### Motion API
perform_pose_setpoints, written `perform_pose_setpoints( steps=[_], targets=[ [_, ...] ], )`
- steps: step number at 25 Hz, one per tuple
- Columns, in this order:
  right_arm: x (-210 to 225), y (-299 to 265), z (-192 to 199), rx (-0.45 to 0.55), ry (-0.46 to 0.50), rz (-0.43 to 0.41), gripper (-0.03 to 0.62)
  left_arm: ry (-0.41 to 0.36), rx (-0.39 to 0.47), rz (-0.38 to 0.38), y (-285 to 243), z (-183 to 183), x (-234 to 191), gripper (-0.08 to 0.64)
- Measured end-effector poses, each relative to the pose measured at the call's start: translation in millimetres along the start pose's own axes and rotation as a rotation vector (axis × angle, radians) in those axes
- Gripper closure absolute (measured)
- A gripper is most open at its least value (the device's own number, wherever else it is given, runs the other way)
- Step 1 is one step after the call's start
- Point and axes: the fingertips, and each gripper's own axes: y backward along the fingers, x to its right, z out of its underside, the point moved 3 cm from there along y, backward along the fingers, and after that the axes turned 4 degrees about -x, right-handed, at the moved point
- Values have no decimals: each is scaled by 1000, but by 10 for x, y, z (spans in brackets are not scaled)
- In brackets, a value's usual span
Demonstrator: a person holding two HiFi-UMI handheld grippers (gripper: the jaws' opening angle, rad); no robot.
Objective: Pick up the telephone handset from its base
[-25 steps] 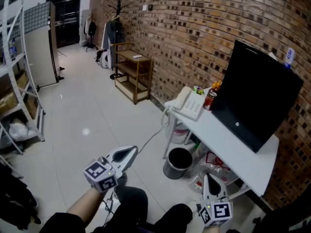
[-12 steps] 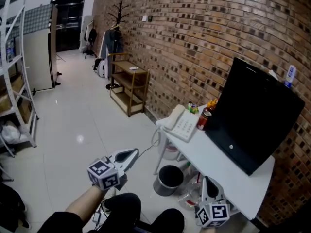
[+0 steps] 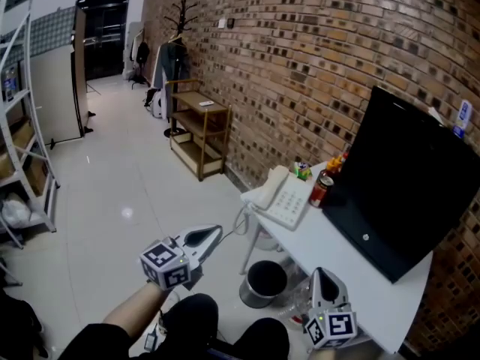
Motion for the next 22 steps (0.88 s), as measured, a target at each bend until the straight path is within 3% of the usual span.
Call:
perform_pose_setpoints(
  steps=[12,22],
  targets=[
    [335,-478,-242,39,45,17,584,-35,57,37,-624,-259,-284,555],
    [702,-816,-297,48,61,24,584,-67,9,26,-1249,-249,-507,555]
  ],
)
